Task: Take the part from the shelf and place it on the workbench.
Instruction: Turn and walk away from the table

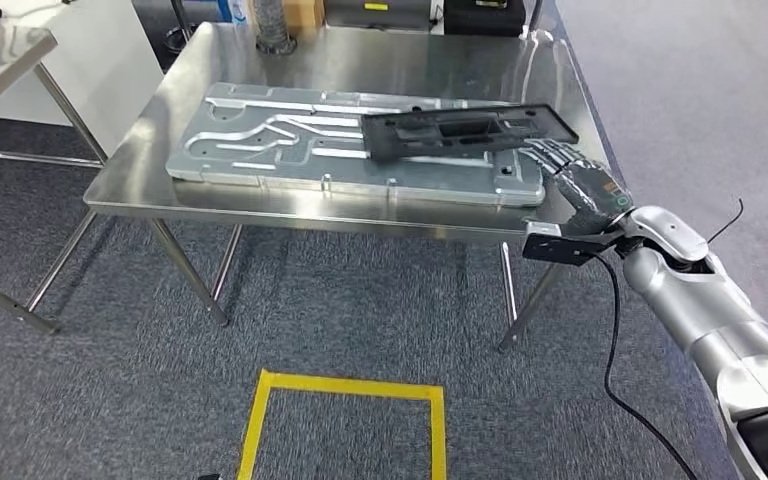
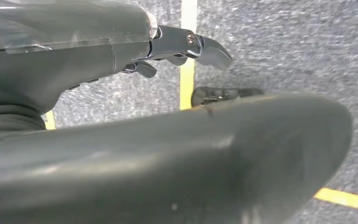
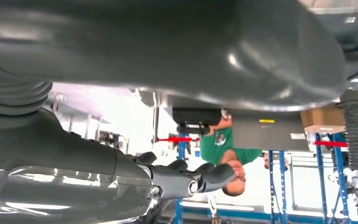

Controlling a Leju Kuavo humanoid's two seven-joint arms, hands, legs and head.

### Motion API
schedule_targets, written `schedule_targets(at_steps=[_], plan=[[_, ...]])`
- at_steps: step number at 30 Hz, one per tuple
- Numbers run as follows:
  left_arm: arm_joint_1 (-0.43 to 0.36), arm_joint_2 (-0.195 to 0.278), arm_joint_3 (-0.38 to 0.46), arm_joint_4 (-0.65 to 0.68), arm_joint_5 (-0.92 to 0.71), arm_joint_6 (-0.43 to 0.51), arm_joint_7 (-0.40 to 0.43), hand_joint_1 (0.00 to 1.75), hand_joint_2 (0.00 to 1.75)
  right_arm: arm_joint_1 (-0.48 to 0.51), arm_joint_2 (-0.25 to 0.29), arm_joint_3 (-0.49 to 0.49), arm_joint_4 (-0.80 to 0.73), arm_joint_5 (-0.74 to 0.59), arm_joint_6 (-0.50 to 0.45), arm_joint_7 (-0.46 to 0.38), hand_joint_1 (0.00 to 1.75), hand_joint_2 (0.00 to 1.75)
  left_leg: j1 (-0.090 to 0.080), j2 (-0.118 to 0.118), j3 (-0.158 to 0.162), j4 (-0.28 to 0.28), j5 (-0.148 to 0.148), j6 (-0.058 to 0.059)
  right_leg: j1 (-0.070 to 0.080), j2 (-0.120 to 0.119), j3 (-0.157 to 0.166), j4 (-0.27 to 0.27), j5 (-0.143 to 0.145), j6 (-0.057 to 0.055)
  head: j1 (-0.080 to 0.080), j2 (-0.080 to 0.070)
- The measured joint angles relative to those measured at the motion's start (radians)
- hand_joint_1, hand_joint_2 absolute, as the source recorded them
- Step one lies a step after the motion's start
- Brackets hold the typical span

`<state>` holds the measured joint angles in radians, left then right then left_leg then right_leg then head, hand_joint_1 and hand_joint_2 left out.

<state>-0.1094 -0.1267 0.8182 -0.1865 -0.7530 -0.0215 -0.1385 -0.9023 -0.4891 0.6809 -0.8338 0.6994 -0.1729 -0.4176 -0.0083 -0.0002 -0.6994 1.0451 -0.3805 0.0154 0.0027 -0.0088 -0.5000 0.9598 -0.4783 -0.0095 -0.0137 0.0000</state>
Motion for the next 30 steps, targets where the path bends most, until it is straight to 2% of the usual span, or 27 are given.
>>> schedule_targets(at_steps=[2,3,4,5,6,7,8,9,10,11,13,14,15,16,18,19,20,21,22,23,24,25,26,28,29,30], plan=[[0.002,0.0,0.005,0.0,0.0,0.001,0.001,0.0,0.0,0.028,-0.003,-0.02,-0.003,-0.019,-0.011,-0.01,0.0,0.0,0.005,-0.001,-0.03,0.114,-0.104,-0.009,-0.002,-0.001,-0.025,0.0,0.023,-0.006,0.0,0.0],[0.002,0.0,0.008,0.0,0.0,0.001,0.001,0.0,0.0,0.043,-0.005,-0.031,-0.004,-0.03,-0.018,-0.017,0.0,0.0,0.008,-0.001,-0.042,0.181,-0.14,-0.013,-0.002,-0.001,-0.041,0.001,0.034,-0.006,0.0,0.0],[0.003,0.0,0.01,0.0,0.0,0.001,0.0,0.0,0.0,0.061,-0.008,-0.044,-0.004,-0.043,-0.025,-0.026,0.0,0.0,0.012,-0.001,-0.045,0.231,-0.15,-0.016,-0.002,-0.001,-0.057,0.003,0.045,-0.005,0.0,0.0],[0.003,0.0,0.011,0.0,0.001,0.002,0.0,0.0,0.0,0.081,-0.011,-0.057,-0.004,-0.055,-0.031,-0.035,0.0,0.0,0.015,-0.001,-0.035,0.254,-0.137,-0.019,-0.003,-0.001,-0.073,0.006,0.056,-0.002,0.0,0.0],[0.004,0.0,0.012,0.0,0.001,0.002,0.0,0.0,0.0,0.1,-0.015,-0.07,-0.004,-0.064,-0.035,-0.044,0.0,0.0,0.018,-0.001,-0.009,0.244,-0.11,-0.021,-0.004,-0.001,-0.089,0.009,0.066,0.002,0.0,0.0],[0.004,0.0,0.013,0.0,0.001,0.002,0.0,0.0,0.0,0.115,-0.019,-0.081,-0.004,-0.069,-0.038,-0.05,0.0,0.0,0.02,-0.001,0.032,0.202,-0.085,-0.022,-0.006,-0.001,-0.104,0.013,0.075,0.006,0.0,0.0],[0.004,0.0,0.013,0.0,0.001,0.002,0.0,0.0,0.0,0.125,-0.023,-0.092,-0.005,-0.072,-0.039,-0.054,0.0,0.0,0.021,-0.002,0.084,0.136,-0.079,-0.022,-0.007,-0.001,-0.118,0.017,0.082,0.011,0.0,0.0],[0.003,0.001,0.014,0.0,0.001,0.002,0.0,0.0,0.0,0.131,-0.027,-0.103,-0.005,-0.074,-0.041,-0.056,0.0,0.0,0.02,-0.004,0.136,0.061,-0.09,-0.02,-0.008,0.0,-0.129,0.021,0.089,0.017,0.0,0.0],[0.003,0.001,0.014,0.0,0.001,0.002,-0.001,0.0,0.0,0.136,-0.031,-0.113,-0.006,-0.078,-0.045,-0.057,0.0,0.0,0.018,-0.007,0.173,0.002,-0.106,-0.015,-0.009,0.0,-0.138,0.023,0.098,0.023,0.0,0.0],[0.003,0.001,0.015,0.0,0.002,0.002,-0.001,0.0,0.0,0.143,-0.034,-0.123,-0.005,-0.085,-0.053,-0.058,0.0,0.0,0.014,-0.009,0.193,-0.037,-0.119,-0.01,-0.01,0.0,-0.145,0.023,0.108,0.029,0.0,0.0],[0.006,0.002,0.019,0.0,0.005,0.004,-0.001,0.0,0.0,0.176,-0.036,-0.148,-0.001,-0.109,-0.077,-0.063,0.0,0.0,0.013,-0.008,0.192,-0.058,-0.113,0.006,-0.014,0.001,-0.151,0.019,0.121,0.041,0.0,0.0],[0.008,0.002,0.022,0.0,0.007,0.006,-0.001,0.0,0.0,0.201,-0.036,-0.166,0.004,-0.124,-0.09,-0.069,0.0,0.0,0.013,-0.007,0.186,-0.062,-0.104,0.016,-0.015,0.002,-0.155,0.027,0.108,0.046,0.0,0.0],[0.01,0.002,0.026,0.0,0.009,0.008,-0.001,0.0,0.0,0.227,-0.036,-0.188,0.013,-0.138,-0.103,-0.078,0.0,0.0,0.014,-0.006,0.18,-0.066,-0.094,0.026,-0.016,0.004,-0.165,0.052,0.078,0.05,0.0,0.0],[0.013,0.002,0.03,0.0,0.011,0.01,-0.002,0.0,0.0,0.253,-0.035,-0.217,0.027,-0.153,-0.117,-0.09,0.0,0.0,0.014,-0.005,0.171,-0.067,-0.084,0.035,-0.018,0.005,-0.181,0.1,0.032,0.052,0.0,0.0],[0.019,0.002,0.039,0.0,0.015,0.014,-0.001,0.0,0.0,0.309,-0.032,-0.285,0.068,-0.19,-0.141,-0.116,0.0,0.0,0.008,-0.006,0.148,-0.066,-0.067,0.043,-0.019,0.005,-0.217,0.237,-0.06,0.054,0.0,0.0],[0.021,0.002,0.043,0.0,0.017,0.016,-0.001,0.0,0.0,0.341,-0.028,-0.326,0.097,-0.216,-0.148,-0.128,0.0,0.0,0.006,-0.006,0.137,-0.064,-0.059,0.045,-0.018,0.006,-0.225,0.293,-0.08,0.054,0.0,0.0],[0.023,0.002,0.046,0.0,0.018,0.017,0.0,0.0,0.0,0.373,-0.021,-0.371,0.132,-0.244,-0.152,-0.136,0.0,0.0,0.004,-0.007,0.125,-0.061,-0.052,0.045,-0.017,0.006,-0.219,0.32,-0.077,0.053,0.0,0.0],[0.026,0.002,0.05,0.0,0.018,0.018,0.0,0.0,0.0,0.406,-0.012,-0.416,0.172,-0.271,-0.149,-0.137,0.0,0.0,0.003,-0.008,0.113,-0.056,-0.046,0.045,-0.016,0.007,-0.195,0.308,-0.054,0.051,0.0,0.0],[0.027,0.001,0.053,0.0,0.015,0.018,0.001,0.0,0.0,0.436,0.0,-0.461,0.213,-0.295,-0.14,-0.129,0.0,0.0,0.003,-0.009,0.101,-0.05,-0.041,0.044,-0.014,0.006,-0.154,0.264,-0.027,0.048,0.0,0.0],[0.029,0.0,0.056,0.0,0.011,0.018,0.001,0.0,0.0,0.465,0.014,-0.503,0.254,-0.317,-0.125,-0.111,0.0,0.0,0.003,-0.009,0.091,-0.044,-0.037,0.041,-0.009,0.004,-0.1,0.195,-0.011,0.042,0.0,0.0],[0.029,-0.001,0.057,0.0,0.005,0.017,0.0,0.0,0.0,0.493,0.033,-0.54,0.294,-0.339,-0.106,-0.081,0.0,0.0,0.003,-0.008,0.084,-0.039,-0.034,0.038,-0.004,0.002,-0.046,0.118,-0.01,0.035,0.0,0.0],[0.028,-0.003,0.057,0.0,-0.002,0.016,-0.001,0.0,0.0,0.522,0.058,-0.577,0.332,-0.364,-0.086,-0.043,0.0,0.0,0.004,-0.006,0.08,-0.036,-0.029,0.032,0.001,-0.001,-0.006,0.06,-0.017,0.029,0.0,0.0],[0.026,-0.005,0.057,0.0,-0.009,0.014,-0.003,0.0,0.0,0.556,0.094,-0.614,0.372,-0.392,-0.07,-0.001,0.0,0.0,0.006,-0.005,0.078,-0.036,-0.023,0.026,0.007,-0.003,0.017,0.021,-0.026,0.023,0.0,0.0],[0.024,-0.008,0.057,0.0,-0.021,0.013,-0.009,0.0,0.0,0.638,0.187,-0.689,0.447,-0.442,-0.071,0.078,0.0,0.0,0.012,-0.004,0.076,-0.037,-0.013,0.012,0.011,-0.004,0.021,-0.001,-0.018,0.013,0.0,0.0],[0.024,-0.008,0.057,0.0,-0.025,0.014,-0.012,0.0,0.0,0.678,0.241,-0.721,0.478,-0.46,-0.08,0.107,0.0,0.0,0.013,-0.004,0.073,-0.03,-0.024,0.006,0.012,-0.005,0.018,-0.006,-0.008,0.005,0.0,0.0],[0.025,-0.008,0.057,0.0,-0.028,0.014,-0.016,0.0,0.0,0.713,0.292,-0.748,0.505,-0.472,-0.093,0.131,0.0,0.0,0.014,-0.004,0.066,-0.009,-0.052,0.001,0.01,-0.006,0.011,-0.01,0.003,-0.002,0.0,0.0]])
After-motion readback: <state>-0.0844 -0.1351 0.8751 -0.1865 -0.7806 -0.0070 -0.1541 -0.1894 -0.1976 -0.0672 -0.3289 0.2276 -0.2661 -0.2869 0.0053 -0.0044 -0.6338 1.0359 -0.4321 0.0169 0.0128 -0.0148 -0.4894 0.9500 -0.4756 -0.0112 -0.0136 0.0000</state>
